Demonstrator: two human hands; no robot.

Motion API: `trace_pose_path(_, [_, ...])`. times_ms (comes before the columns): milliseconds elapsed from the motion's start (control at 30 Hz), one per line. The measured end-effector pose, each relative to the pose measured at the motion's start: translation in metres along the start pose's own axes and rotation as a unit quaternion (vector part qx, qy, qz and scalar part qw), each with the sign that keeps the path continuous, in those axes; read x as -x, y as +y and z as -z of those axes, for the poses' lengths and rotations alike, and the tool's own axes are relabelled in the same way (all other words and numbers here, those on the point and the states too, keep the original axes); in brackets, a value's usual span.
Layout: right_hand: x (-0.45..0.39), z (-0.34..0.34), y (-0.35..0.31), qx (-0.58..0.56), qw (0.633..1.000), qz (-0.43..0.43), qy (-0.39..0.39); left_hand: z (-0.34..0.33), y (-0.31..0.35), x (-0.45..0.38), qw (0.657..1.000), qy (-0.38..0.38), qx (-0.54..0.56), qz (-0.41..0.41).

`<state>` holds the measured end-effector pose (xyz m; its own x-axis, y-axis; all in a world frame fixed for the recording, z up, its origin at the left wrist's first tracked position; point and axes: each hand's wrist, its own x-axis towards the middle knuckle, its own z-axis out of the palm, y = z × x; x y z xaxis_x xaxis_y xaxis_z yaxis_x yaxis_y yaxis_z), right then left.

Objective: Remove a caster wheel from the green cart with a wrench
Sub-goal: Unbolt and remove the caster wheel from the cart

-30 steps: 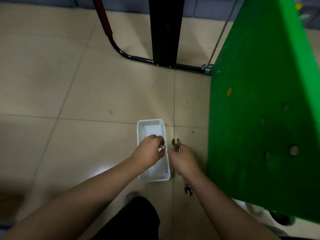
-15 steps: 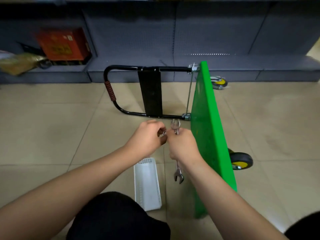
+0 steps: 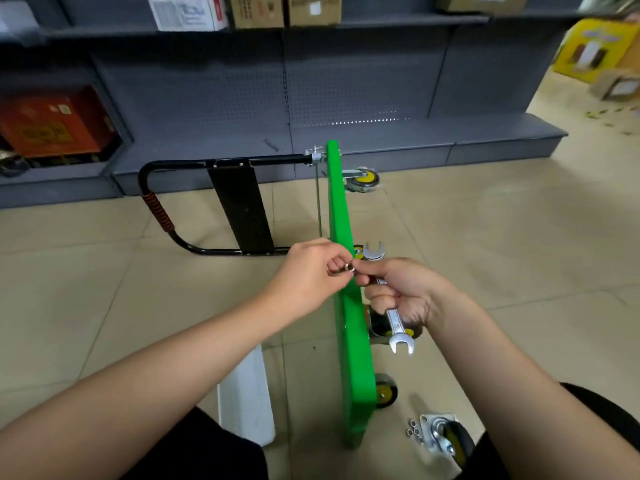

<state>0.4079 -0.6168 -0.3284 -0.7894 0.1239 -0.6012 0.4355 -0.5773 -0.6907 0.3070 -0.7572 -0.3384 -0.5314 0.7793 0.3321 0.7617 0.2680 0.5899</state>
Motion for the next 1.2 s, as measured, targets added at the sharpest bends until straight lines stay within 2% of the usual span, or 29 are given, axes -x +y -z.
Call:
trace_pose_path(133, [-0.015, 0.032, -0.008, -0.01, 1.0, -0.003, 0.015, -0.019, -0.002, -0.022, 0.999, -0.038, 0.006, 0.002])
trace_pose_path(267, [-0.03, 0.053, -0.017, 0.012, 0.999, 0.011, 0.039, -0.028, -0.01, -0.037, 0.999, -0.034, -0.006, 0.005])
trace_pose_path(367, [-0.046, 0.066, -0.018, 0.082, 0.994, 0.027, 0.066, -0.037, -0.021, -0.043, 0.999, -0.039, -0.022, 0.019])
trace_pose_path(433, [-0.055, 0.073, -0.016, 0.136, 0.987, 0.028, 0.08, -0.042, -0.03, -0.044, 0.999, -0.014, -0.027, 0.045])
trace_pose_path(500, [-0.062, 0.079, -0.012, 0.211, 0.973, 0.022, 0.088, -0.047, -0.038, -0.043, 0.995, 0.018, -0.013, 0.094])
trace_pose_path(567, [-0.065, 0.083, -0.011, 0.314, 0.944, 0.003, 0.097, -0.051, -0.047, -0.043, 0.985, 0.035, 0.029, 0.164])
trace_pose_path(600, [-0.067, 0.084, -0.01, 0.361, 0.927, -0.004, 0.1, -0.052, -0.053, -0.042, 0.972, 0.028, 0.07, 0.223])
trace_pose_path(633, [-0.068, 0.084, -0.008, 0.389, 0.916, -0.002, 0.097, -0.05, -0.055, -0.04, 0.944, 0.0, 0.133, 0.302])
trace_pose_path(667, [-0.07, 0.084, -0.007, 0.395, 0.914, 0.01, 0.091, -0.048, -0.056, -0.039, 0.898, -0.052, 0.213, 0.381])
trace_pose_path(700, [-0.073, 0.085, -0.006, 0.393, 0.915, 0.024, 0.081, -0.046, -0.058, -0.036, 0.839, -0.112, 0.293, 0.445])
trace_pose_path(733, [-0.075, 0.085, -0.004, 0.397, 0.915, 0.035, 0.069, -0.042, -0.058, -0.034, 0.786, -0.173, 0.347, 0.481])
trace_pose_path(767, [-0.078, 0.085, -0.002, 0.407, 0.911, 0.042, 0.058, -0.039, -0.056, -0.031, 0.754, -0.226, 0.371, 0.493])
trace_pose_path(800, [-0.08, 0.084, 0.0, 0.418, 0.906, 0.046, 0.048, -0.036, -0.056, -0.03, 0.736, -0.261, 0.381, 0.495])
trace_pose_path(967, [-0.089, 0.088, 0.011, 0.432, 0.899, 0.064, 0.019, -0.035, -0.066, -0.027, 0.703, -0.323, 0.403, 0.489])
trace_pose_path(1200, [-0.095, 0.096, 0.018, 0.435, 0.899, 0.047, 0.008, -0.032, -0.077, -0.032, 0.702, -0.344, 0.374, 0.498])
